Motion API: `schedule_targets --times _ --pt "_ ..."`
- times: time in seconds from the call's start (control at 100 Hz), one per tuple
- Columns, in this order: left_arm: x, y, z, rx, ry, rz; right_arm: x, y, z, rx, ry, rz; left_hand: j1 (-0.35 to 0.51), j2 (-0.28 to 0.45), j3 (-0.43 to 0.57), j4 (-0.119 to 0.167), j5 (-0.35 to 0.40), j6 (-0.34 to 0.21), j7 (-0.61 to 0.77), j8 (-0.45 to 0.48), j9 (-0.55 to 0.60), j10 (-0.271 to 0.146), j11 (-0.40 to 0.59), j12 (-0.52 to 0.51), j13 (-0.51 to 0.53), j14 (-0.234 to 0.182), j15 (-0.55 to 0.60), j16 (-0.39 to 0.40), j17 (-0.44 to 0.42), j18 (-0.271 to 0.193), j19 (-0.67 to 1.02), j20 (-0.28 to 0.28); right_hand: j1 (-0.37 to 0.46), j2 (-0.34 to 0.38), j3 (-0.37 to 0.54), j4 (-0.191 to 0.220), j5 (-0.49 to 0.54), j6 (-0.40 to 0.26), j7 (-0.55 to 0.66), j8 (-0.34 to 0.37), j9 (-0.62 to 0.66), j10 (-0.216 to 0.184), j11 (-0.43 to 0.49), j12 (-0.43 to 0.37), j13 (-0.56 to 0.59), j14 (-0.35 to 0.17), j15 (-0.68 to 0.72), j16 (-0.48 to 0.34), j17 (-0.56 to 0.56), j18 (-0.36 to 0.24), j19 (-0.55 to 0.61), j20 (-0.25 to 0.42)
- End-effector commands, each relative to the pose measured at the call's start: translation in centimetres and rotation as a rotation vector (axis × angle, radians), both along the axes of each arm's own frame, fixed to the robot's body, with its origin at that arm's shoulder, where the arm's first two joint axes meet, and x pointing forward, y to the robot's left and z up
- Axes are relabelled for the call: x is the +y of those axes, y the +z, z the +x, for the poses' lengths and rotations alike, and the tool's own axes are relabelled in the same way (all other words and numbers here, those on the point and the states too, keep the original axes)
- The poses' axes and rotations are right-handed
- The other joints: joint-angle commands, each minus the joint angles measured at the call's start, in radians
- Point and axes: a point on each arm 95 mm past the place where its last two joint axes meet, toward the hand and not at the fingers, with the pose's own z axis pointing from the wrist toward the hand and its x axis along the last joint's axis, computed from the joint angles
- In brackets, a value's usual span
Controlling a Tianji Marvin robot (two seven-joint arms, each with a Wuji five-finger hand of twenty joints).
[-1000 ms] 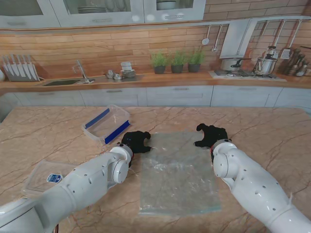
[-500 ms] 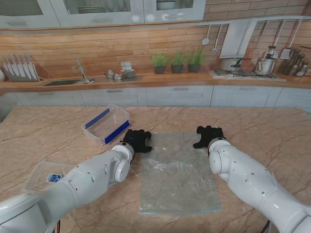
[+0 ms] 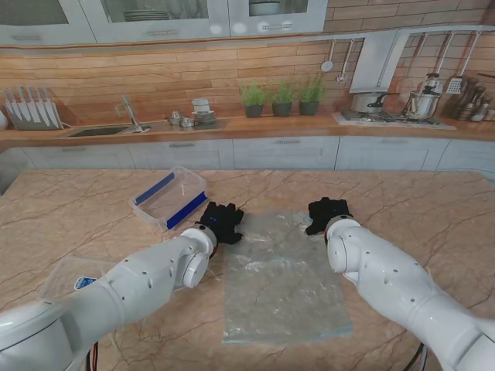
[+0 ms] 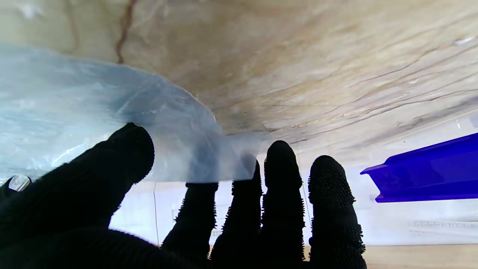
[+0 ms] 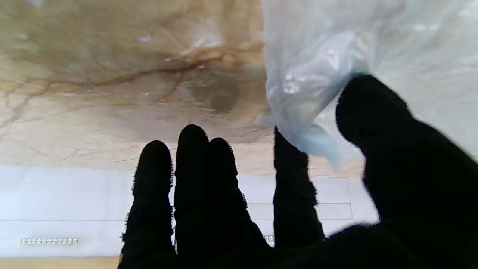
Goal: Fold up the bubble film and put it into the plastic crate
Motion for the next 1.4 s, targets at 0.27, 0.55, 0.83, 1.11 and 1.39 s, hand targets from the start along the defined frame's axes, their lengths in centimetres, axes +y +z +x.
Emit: schedule_targets --times 0.27,0.55,0.83,1.11,1.39 --pt "0.6 -2.3 -1.2 0.084 0.039 -0.034 -0.5 -3.3 -2.9 0.038 -0.027 0.049 0.352 -0.142 -0.058 -0.075 0.013 -0.086 0.212 0.047 0.323 0.003 -0.151 -0.271 0.219 0.078 -0.155 -0.283 0.165 0.026 0.104 -0.055 0.149 0.037 0.01 0.001 0.077 -0.14 0.091 0.049 0.243 -0.033 -0.044 -0.048 0.118 0.019 -0.021 -0.039 0.031 0.032 -0.013 -0.033" --pt "0.2 -2.1 -1.4 0.101 0.105 -0.196 -0.8 -2.5 -3.5 0.004 -0.065 0.134 0.405 -0.097 -0.022 -0.07 0.254 -0.065 0.009 -0.358 0.68 0.008 -0.147 -0.34 0.481 0.082 -0.029 -0.395 0.412 0.077 0.31 -0.159 0.225 0.145 -0.011 -0.006 0.087 -0.095 -0.005 -0.054 0.497 -0.069 -0.133 -0.135 0.25 0.026 -0.035 -0.059 0.084 0.053 0.009 -0.043" --pt "0.5 -1.8 -1.2 0.061 0.166 -0.3 -0.6 -1.1 -3.7 -0.056 -0.06 0.223 0.34 -0.103 0.068 -0.027 0.193 -0.037 0.091 -0.321 0.651 -0.01 -0.094 -0.27 0.473 0.044 -0.014 -0.38 0.419 0.044 0.315 -0.17 0.262 0.164 0.057 -0.025 0.107 -0.093 -0.019 -0.09 0.635 -0.102 -0.136 -0.195 0.322 0.008 -0.008 -0.053 0.117 0.052 0.03 -0.045" --pt "0.4 -0.6 -1.1 0.059 0.222 -0.473 0.2 1.5 -3.7 -0.155 0.012 0.324 0.378 -0.048 0.03 -0.044 0.122 -0.017 0.086 -0.2 0.614 0.005 -0.063 -0.236 0.452 0.052 0.006 -0.368 0.408 0.045 0.316 -0.17 0.265 0.198 0.049 -0.029 0.081 -0.128 -0.017 -0.074 0.62 -0.127 -0.144 -0.21 0.295 -0.014 -0.038 -0.067 0.105 0.038 0.025 -0.051" --pt "0.3 0.9 -1.3 0.039 0.216 -0.553 1.0 4.0 -3.1 -0.249 0.08 0.386 0.328 -0.134 0.053 -0.011 0.047 -0.05 0.174 -0.118 0.566 -0.067 -0.165 -0.151 0.346 0.05 -0.065 -0.36 0.294 0.041 0.215 -0.163 0.262 0.217 0.024 -0.024 0.061 -0.149 -0.013 -0.069 0.613 -0.146 -0.143 -0.211 0.294 -0.034 -0.048 -0.075 0.102 0.029 0.019 -0.054"
